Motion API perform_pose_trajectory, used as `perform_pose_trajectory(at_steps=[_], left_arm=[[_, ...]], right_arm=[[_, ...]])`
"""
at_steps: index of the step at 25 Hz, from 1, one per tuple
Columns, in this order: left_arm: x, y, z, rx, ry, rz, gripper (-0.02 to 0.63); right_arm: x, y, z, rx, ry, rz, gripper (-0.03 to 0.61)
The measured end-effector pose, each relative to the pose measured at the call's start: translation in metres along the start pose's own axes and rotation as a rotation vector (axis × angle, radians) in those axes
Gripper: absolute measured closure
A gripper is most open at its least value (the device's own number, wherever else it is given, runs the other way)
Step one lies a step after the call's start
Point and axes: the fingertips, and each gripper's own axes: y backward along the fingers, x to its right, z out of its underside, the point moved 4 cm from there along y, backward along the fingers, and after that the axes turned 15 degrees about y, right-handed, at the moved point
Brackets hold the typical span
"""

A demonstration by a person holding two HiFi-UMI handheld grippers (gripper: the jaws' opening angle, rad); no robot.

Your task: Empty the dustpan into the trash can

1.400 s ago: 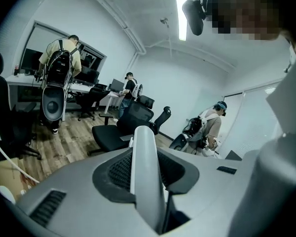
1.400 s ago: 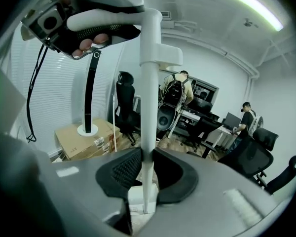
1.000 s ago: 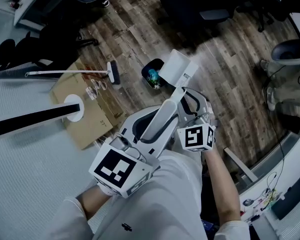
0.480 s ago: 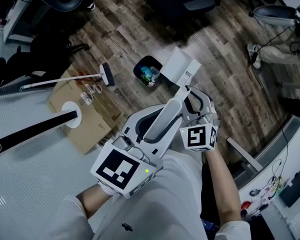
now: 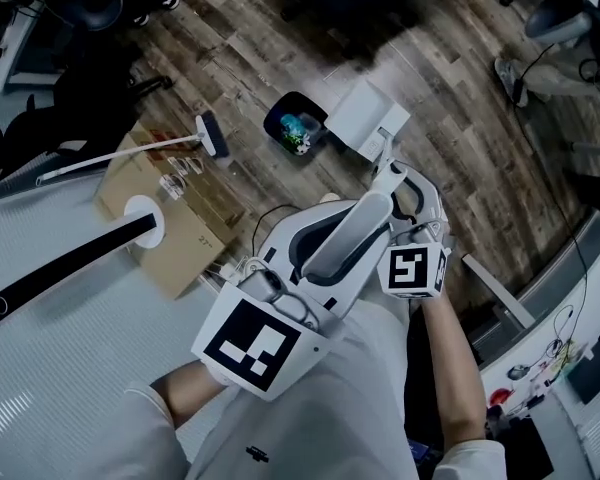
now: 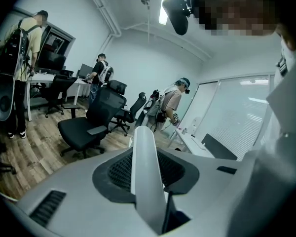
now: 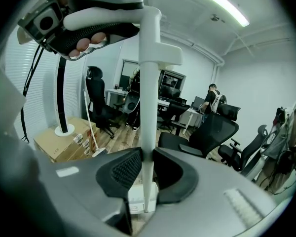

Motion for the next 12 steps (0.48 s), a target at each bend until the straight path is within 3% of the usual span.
perform_pose_trajectory(at_steps=[12], left_arm=[[0.022,-0.014,0.002,-0.034,-0.020,0.026,0.497]], right_arm=[[0.016,0.019,0.007,0.004,-0.001,0.020,0.492]])
